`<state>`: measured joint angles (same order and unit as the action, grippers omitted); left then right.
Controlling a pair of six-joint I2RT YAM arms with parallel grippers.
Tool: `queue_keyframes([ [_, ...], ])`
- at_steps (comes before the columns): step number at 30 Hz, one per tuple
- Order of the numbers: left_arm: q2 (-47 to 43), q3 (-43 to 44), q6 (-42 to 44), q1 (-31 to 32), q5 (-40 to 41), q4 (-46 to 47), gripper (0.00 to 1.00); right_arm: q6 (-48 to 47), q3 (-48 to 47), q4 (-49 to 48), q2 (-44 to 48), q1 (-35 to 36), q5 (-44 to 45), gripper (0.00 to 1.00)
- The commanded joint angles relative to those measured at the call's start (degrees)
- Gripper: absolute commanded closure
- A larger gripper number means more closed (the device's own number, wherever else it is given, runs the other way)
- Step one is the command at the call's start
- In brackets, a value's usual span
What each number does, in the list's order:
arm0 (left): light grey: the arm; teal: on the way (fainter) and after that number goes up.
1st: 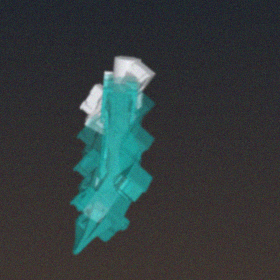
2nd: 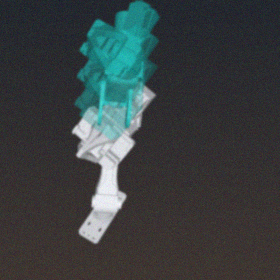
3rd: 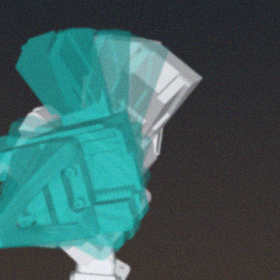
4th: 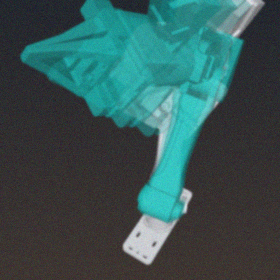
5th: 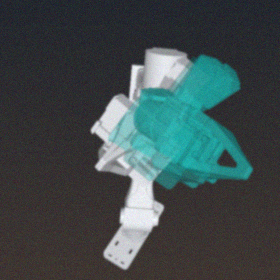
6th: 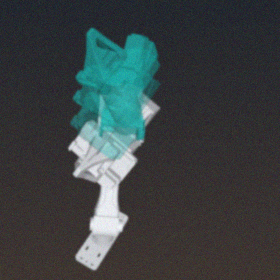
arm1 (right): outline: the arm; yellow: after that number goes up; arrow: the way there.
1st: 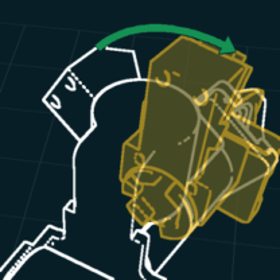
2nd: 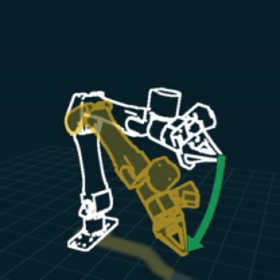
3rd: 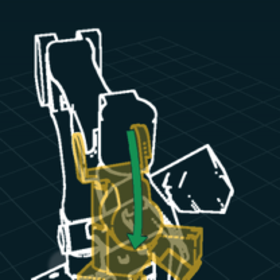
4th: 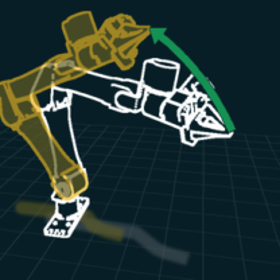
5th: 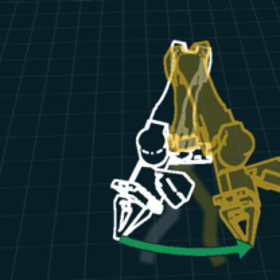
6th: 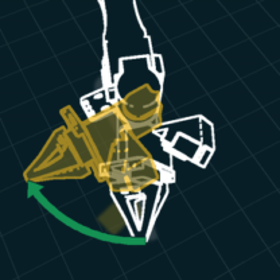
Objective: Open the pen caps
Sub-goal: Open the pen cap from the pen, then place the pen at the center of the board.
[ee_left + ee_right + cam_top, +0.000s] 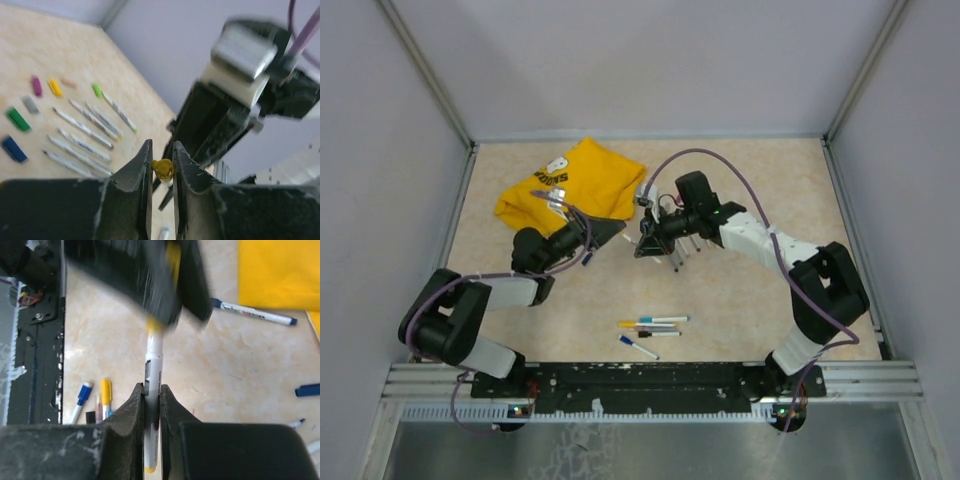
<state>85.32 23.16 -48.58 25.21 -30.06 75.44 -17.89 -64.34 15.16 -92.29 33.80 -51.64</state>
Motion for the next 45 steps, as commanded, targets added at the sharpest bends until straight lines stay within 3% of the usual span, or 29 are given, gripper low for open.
queue_keyframes([
  [1,-1.41,7.70,-0.57,-11.76,4.49,-1.58,1.00,-2.35,0.05,5.69,-0.53,0.83,-5.67,1.00],
  [5,-2.66,6.82,-3.93,-18.01,2.00,0.83,1.00,-1.99,0.75,4.61,-0.41,0.83,-5.56,1.00],
  [8,-5.15,3.79,-2.28,-19.04,1.93,-0.58,1.00,0.91,2.17,1.51,-0.41,0.83,-1.64,1.00],
  [14,-11.35,-1.17,4.16,-18.97,-0.14,-13.72,1.00,11.68,4.16,-5.20,-5.26,2.26,21.33,1.00],
  [17,-15.58,-4.71,8.12,-18.86,2.85,-20.16,1.00,16.47,2.53,-4.94,-8.22,4.60,32.96,1.00],
  [24,-23.58,-8.39,16.75,-18.69,10.33,-32.05,1.00,22.96,2.86,-7.41,-10.38,8.19,51.21,1.00],
  [35,-21.92,-9.47,17.33,-18.71,9.87,-33.23,1.00,23.18,-0.64,-2.79,-14.11,8.31,57.22,0.99],
  [40,-22.39,-9.59,17.65,-18.50,10.18,-33.95,1.00,22.49,-1.71,-1.49,-15.12,8.30,57.11,0.93],
  [45,-22.77,-9.97,17.64,-18.44,10.29,-34.00,1.00,21.98,-2.36,-0.68,-15.23,8.32,58.25,0.78],
])
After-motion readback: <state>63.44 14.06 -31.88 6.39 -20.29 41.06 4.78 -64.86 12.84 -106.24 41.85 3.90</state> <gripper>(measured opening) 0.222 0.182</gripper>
